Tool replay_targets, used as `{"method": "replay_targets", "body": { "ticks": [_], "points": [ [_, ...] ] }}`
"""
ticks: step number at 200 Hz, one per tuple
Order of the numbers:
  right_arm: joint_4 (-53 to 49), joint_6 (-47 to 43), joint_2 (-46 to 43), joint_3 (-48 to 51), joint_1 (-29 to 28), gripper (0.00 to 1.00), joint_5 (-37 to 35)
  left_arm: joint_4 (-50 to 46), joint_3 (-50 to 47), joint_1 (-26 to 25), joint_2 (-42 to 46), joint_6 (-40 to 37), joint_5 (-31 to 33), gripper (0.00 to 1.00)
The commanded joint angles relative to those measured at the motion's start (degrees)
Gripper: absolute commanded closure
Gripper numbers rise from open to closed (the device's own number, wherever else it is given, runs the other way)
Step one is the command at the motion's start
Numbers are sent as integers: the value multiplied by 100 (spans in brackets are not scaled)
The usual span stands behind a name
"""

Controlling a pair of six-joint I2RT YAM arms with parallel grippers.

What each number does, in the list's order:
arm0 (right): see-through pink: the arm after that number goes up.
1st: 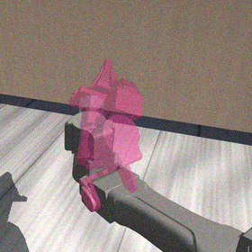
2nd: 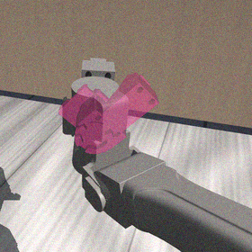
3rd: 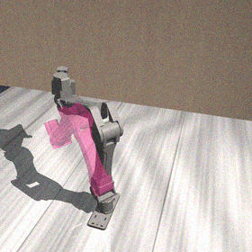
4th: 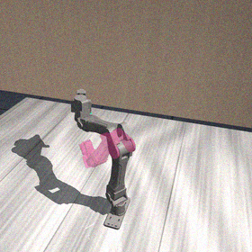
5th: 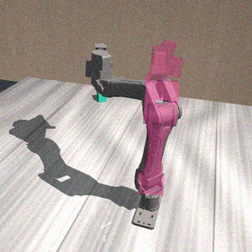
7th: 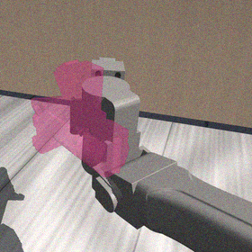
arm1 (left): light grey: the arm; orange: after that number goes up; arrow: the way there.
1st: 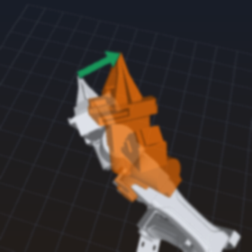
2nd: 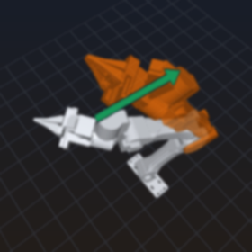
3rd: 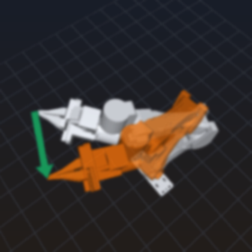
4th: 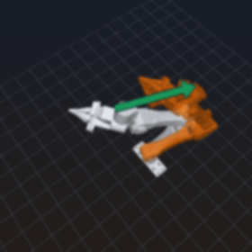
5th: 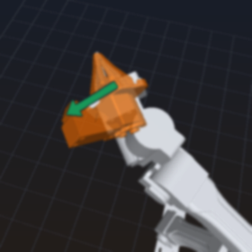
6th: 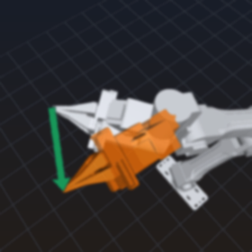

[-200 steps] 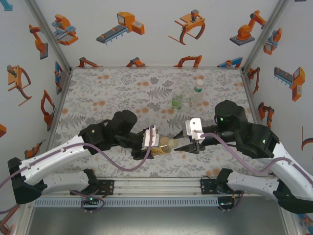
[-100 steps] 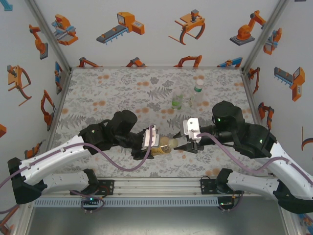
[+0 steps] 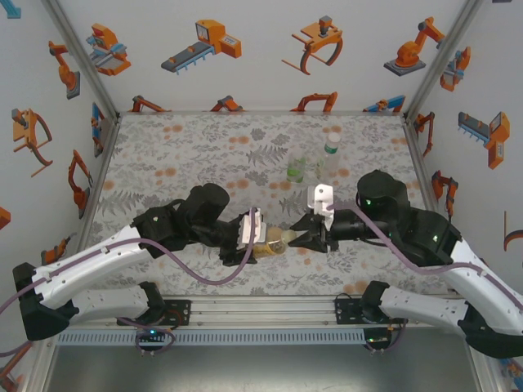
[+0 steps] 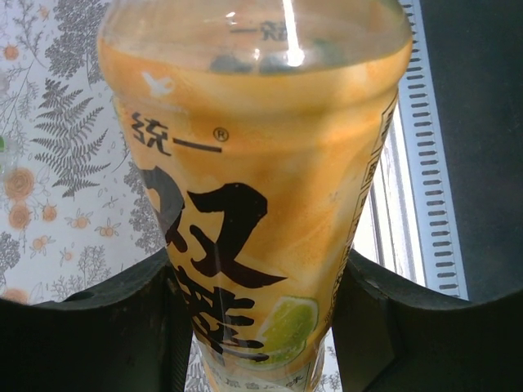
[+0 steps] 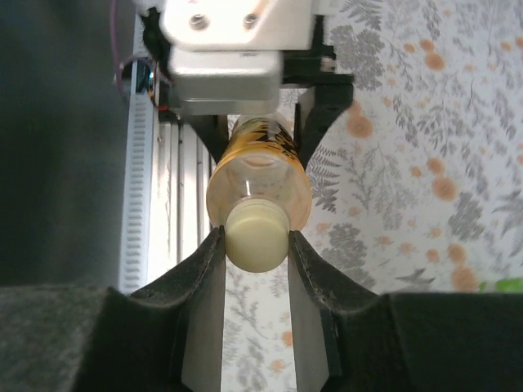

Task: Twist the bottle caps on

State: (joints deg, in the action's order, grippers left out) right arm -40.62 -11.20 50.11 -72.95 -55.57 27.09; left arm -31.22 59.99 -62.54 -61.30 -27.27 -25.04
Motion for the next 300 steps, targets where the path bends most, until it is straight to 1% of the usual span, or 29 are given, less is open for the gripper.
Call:
{"method": "replay_targets", "body": {
  "ticks": [1, 16, 30, 51, 71, 90, 104, 124, 134, 138, 156, 168, 185, 212, 242, 281, 289, 300],
  "points": [
    [681, 2166, -64, 309, -15, 100, -946, 437, 12, -8, 66, 90, 298, 100],
    [753, 3563, -63, 433, -9, 100, -1549, 527, -39, -12, 52, 81, 553, 100],
    [422, 5012, 61, 361, -8, 100, -2117, 597, -69, -8, 26, 87, 782, 100],
    [-176, 6791, 323, 176, -15, 100, -2435, 655, -76, -8, -52, 86, 1030, 100],
    [-415, 8629, 304, 417, -13, 100, -2689, 687, -42, -8, -155, 80, 1166, 100],
    [344, 9447, 137, 932, -15, 100, -2620, 713, -26, -9, -230, 51, 1186, 100],
    [642, 9560, 117, 1060, -19, 100, -2647, 744, -14, -11, -281, 45, 1181, 100],
    [308, 9003, 258, 725, -24, 100, -2708, 736, 9, -12, -308, 11, 1142, 100],
    [48, 8538, 325, 454, -16, 84, -2756, 707, 21, -12, -305, -16, 1088, 100],
    [-37, 8412, 345, 355, -23, 80, -2769, 698, 17, -11, -303, -31, 1072, 100],
    [-290, 7267, 326, -20, -22, 61, -2849, 664, 1, -5, -268, -77, 961, 100],
    [-204, 6581, 235, -108, -17, 52, -2825, 628, 1, -8, -246, -110, 848, 100],
    [39, 5551, 50, -124, -19, 45, -2693, 575, 16, -9, -220, -138, 670, 100],
    [473, 3718, -184, -79, -24, 43, -2117, 565, -7, -11, -137, -156, 282, 100],
    [496, 2034, -168, -256, -22, 44, -1227, 547, 0, -12, -41, -79, -87, 100],
    [83, -155, -4, -447, -18, 44, 390, 467, 18, -5, 83, -8, -212, 100],
    [-123, -549, 76, -522, -22, 43, 599, 459, 7, -12, 111, 9, -227, 100],
    [-356, -852, 187, -654, -16, 43, 718, 447, 5, -12, 148, 24, -238, 100]
  ]
}}
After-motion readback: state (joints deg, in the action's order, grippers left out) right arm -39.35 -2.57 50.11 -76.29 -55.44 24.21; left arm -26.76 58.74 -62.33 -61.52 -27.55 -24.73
